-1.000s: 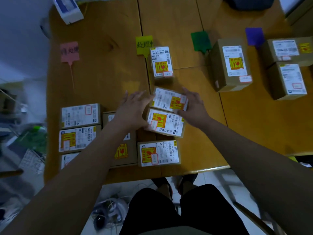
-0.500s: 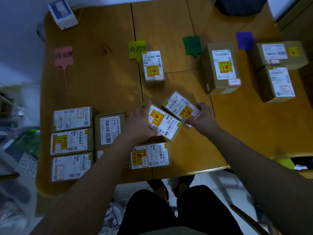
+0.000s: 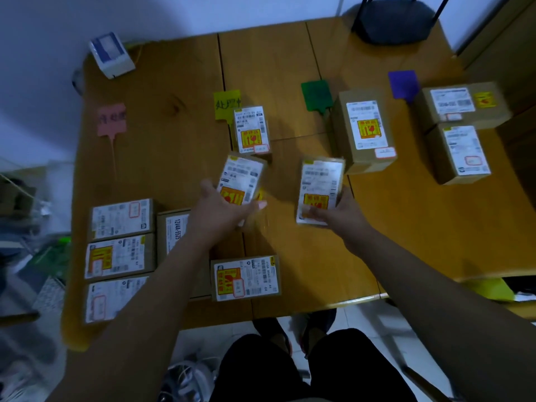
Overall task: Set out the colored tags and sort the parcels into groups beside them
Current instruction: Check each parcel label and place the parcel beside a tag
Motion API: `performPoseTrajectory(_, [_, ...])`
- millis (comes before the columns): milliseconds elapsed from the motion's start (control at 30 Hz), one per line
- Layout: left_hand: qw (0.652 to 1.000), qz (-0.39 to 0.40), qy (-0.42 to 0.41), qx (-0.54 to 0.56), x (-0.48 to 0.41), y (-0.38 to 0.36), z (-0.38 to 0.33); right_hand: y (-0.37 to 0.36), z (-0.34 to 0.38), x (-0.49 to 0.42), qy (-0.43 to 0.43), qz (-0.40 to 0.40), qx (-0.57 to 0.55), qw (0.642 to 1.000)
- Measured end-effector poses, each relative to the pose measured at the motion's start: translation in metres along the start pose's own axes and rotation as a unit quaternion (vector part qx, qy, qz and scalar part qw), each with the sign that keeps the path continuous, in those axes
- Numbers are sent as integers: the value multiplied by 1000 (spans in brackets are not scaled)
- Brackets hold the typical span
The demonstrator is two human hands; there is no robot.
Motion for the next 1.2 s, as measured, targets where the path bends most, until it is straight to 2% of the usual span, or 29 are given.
performPoseTrajectory(67, [987, 1, 11, 159, 5, 1, -8, -14, 28, 5, 43, 60, -57, 996])
performPoseTrajectory(133, [972, 0, 0, 237, 11, 5, -23, -27, 60, 11, 73, 106, -66, 989])
performPoseTrajectory(233, [952, -15, -45, 301, 17, 21, -51, -34, 103, 17, 84, 119, -18, 989])
performPoseTrajectory(467, [918, -2, -102, 383, 33, 68, -83, -27, 168, 40, 94, 150, -14, 984])
performPoseTrajectory(733, [905, 15, -106, 411, 43, 83, -92, -25, 182, 55, 107, 169, -26, 979])
performPoseTrajectory(1067, [923, 76, -50, 373, 37, 64, -50, -22, 126, 58, 54, 155, -66, 984])
performPoseTrajectory(1200, [933, 98, -55, 343, 38, 62, -47, -16, 112, 58, 49, 138, -82, 986])
Point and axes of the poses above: each hand's wrist, its own x-axis away from the middle knuckle, its own y-axis out of the back of the hand, z = x × y, the point moved 9 cm from there along -x, towards the middle knuckle, and after that the axes turned 3 degrees about z, right-handed, at the moved point
